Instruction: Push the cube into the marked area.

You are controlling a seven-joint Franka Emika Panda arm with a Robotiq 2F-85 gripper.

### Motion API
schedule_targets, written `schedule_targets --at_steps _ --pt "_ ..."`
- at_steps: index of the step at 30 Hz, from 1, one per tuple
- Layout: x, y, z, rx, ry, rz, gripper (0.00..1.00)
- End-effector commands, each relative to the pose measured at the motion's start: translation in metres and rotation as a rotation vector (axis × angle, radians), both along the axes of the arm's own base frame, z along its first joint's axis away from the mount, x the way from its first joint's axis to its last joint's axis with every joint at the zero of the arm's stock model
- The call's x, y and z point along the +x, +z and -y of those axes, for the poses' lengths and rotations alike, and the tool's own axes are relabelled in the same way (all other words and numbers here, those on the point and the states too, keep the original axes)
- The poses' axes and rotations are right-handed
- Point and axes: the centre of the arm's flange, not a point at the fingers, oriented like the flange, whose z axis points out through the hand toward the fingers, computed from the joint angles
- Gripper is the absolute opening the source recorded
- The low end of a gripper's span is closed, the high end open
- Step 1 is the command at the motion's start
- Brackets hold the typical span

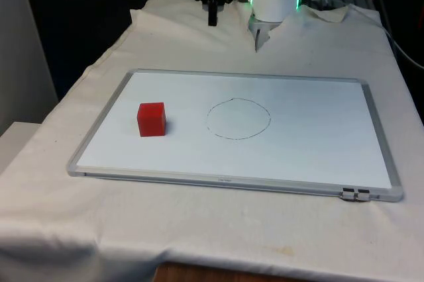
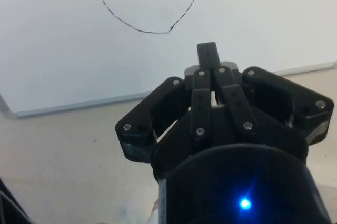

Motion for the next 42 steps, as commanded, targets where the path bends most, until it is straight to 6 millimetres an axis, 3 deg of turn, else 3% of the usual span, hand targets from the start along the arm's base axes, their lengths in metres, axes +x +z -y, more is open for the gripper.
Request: schedule_targets --at_steps 1,11,18,42 --pt "0.001 -0.004 0.003 0.005 -0.003 0.012 0.00" --pt "0.002 -0.037 0.029 -0.014 -0.036 0.041 0.00" --pt "0.009 -0.048 0.044 -0.039 -0.048 0.052 0.00" --pt "0.044 -0.055 0.106 -0.111 -0.062 0.078 0.00"
